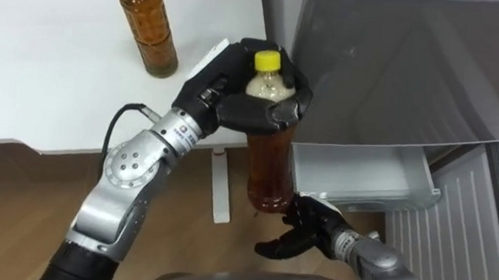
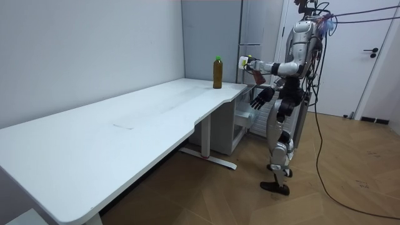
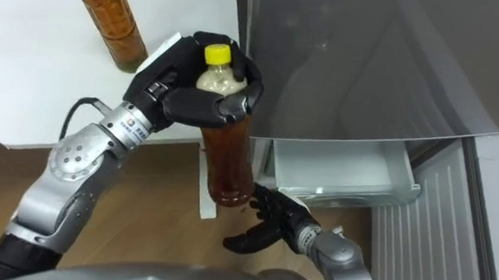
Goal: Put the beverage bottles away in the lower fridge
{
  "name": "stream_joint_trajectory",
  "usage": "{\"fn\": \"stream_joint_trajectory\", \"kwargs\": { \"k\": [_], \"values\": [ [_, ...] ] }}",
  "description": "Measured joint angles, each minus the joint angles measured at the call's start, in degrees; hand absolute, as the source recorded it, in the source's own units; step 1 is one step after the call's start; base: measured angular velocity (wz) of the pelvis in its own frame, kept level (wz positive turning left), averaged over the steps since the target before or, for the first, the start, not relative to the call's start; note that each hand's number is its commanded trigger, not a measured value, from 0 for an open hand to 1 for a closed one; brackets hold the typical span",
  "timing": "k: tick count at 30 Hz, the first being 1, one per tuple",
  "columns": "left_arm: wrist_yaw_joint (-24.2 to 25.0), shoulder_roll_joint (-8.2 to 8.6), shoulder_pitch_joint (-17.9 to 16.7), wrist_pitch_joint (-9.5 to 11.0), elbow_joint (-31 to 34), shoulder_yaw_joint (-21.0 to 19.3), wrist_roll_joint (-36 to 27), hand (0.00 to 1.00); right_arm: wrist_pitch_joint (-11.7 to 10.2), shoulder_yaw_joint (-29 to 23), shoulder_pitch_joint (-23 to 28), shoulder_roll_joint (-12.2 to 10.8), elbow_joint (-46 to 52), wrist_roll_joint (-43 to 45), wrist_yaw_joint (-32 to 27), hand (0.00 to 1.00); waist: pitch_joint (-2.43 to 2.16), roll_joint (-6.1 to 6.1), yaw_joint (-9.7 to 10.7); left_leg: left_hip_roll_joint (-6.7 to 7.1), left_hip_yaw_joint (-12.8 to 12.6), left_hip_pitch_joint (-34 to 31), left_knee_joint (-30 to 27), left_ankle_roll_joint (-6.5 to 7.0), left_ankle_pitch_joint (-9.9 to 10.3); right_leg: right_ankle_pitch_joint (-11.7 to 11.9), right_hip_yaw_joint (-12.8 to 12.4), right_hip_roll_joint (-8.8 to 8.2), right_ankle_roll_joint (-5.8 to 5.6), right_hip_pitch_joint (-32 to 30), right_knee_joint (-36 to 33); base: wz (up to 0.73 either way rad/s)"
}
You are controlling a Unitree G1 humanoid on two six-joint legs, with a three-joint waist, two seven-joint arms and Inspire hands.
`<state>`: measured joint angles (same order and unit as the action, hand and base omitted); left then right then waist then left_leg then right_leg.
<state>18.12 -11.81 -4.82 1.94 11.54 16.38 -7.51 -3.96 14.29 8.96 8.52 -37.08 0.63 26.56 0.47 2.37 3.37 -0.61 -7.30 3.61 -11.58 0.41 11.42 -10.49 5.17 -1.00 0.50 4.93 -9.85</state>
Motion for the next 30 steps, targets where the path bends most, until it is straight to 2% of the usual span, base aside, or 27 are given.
{"fn": "stream_joint_trajectory", "kwargs": {
  "k": [1, 5, 16, 22, 30],
  "values": [
    [-0.2, 0.00, 0.0, 1.0, 0.3, 0.0, 1.5, 1.00, -0.2, 0.0, 0.1, 0.6, 0.4, 0.0, 1.3, 0.00, -0.07, 0.09, -0.1, 0.01, 0.0, 0.0, 0.0, 0.00, 0.0, 0.0, 0.0, 0.00, 0.00, 0.1, 0.0, 0.03],
    [-1.5, -0.26, 0.0, 2.3, 0.8, 0.6, 2.7, 1.00, -0.3, 0.2, 1.3, 1.6, 4.1, -0.3, 4.6, 0.00, -0.16, 0.33, -0.5, 0.00, 0.3, 0.0, -0.1, 0.00, 0.0, 0.0, 0.2, -0.01, 0.00, 0.2, 0.0, 0.03],
    [-3.9, -0.36, -1.7, 2.3, 0.5, 3.3, 2.7, 1.00, -0.2, 0.3, 1.7, 1.4, 7.1, -0.6, 9.3, 0.00, 0.04, 0.56, -0.6, 0.01, 0.2, -0.3, 0.1, 0.01, 0.0, 0.0, 0.1, 0.01, 0.00, -0.1, 0.0, 0.00],
    [-3.9, -0.39, -1.8, 2.3, -3.1, 4.4, 2.7, 1.00, -0.1, 0.3, 1.6, 1.6, 9.9, -2.3, 10.6, 0.00, 0.26, 0.88, -0.6, 0.03, 0.2, -0.2, 0.2, 0.01, 0.0, 0.0, 0.0, 0.00, 0.00, -0.2, 0.0, 0.00],
    [-2.5, -0.48, -2.4, 2.3, -6.6, 4.9, 2.7, 1.00, -0.1, 0.3, 1.3, 0.7, 11.0, -4.7, 13.1, 0.00, 0.46, 0.58, -0.4, 0.02, 0.7, -0.1, 0.1, 0.03, 0.0, -0.1, 0.0, -0.03, -0.06, -0.2, -0.9, 0.00]
  ]
}}
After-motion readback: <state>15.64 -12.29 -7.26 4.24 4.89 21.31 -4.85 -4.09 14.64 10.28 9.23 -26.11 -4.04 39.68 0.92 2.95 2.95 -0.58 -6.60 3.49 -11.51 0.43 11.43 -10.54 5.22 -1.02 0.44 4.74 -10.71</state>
